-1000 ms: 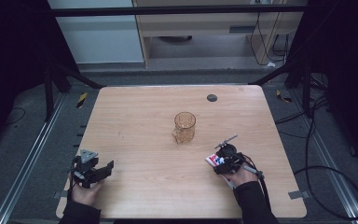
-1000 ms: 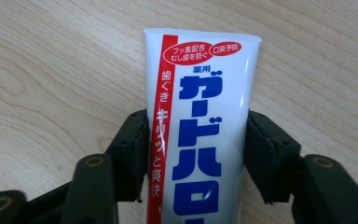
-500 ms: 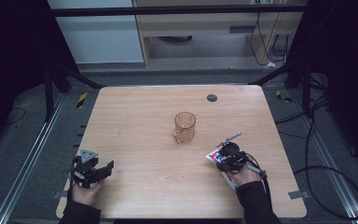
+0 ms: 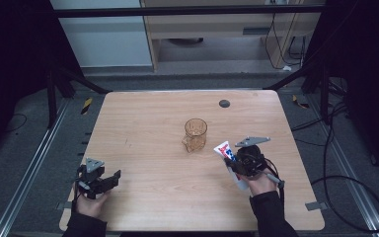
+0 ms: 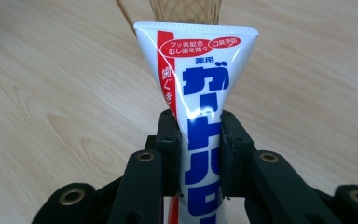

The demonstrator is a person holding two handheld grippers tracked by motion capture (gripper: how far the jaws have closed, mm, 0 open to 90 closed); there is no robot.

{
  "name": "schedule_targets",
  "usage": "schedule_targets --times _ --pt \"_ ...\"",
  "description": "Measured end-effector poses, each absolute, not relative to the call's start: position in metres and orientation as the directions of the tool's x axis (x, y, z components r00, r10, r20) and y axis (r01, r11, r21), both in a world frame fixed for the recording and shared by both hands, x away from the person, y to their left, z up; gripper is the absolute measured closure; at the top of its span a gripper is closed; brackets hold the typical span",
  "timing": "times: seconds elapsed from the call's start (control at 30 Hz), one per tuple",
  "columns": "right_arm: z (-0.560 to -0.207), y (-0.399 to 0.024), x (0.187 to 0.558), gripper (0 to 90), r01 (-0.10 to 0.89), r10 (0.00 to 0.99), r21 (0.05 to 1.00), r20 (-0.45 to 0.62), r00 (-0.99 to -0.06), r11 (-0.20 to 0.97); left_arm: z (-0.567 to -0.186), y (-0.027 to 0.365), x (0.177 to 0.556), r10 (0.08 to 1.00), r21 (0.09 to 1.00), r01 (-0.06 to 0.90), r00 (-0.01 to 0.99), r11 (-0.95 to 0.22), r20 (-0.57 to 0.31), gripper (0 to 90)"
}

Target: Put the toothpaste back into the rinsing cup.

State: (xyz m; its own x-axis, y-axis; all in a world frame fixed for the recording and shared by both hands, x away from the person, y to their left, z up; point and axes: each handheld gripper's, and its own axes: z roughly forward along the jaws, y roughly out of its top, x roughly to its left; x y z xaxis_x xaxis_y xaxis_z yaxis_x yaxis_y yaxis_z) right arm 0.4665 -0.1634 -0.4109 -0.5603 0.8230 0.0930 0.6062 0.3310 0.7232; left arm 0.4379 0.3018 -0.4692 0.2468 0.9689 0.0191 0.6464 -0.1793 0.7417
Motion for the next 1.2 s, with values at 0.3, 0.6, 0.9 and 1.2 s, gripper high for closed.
schedule_targets --times 0.3,0.6,0.9,1.2 --pt "-0.393 -0.159 0.469 73.3 0.506 0.825 0.837 0.128 -0.551 0.207 -0.469 0.301 0.438 0.968 0.745 0.642 0.251 -0.179 0.016 34.6" --pt "-0.382 -0.150 0.477 73.5 0.420 0.832 0.903 0.161 -0.531 0.093 -0.470 0.301 0.438 0.968 0.744 0.644 0.251 -0.176 0.012 34.5" --pt "-0.374 -0.139 0.490 73.4 0.351 0.832 0.937 0.194 -0.519 0.001 -0.470 0.301 0.438 0.968 0.745 0.643 0.252 -0.176 0.011 34.5" --pt "-0.371 -0.127 0.502 73.2 0.280 0.843 0.957 0.213 -0.494 -0.077 -0.470 0.301 0.439 0.968 0.746 0.643 0.253 -0.175 0.009 34.5"
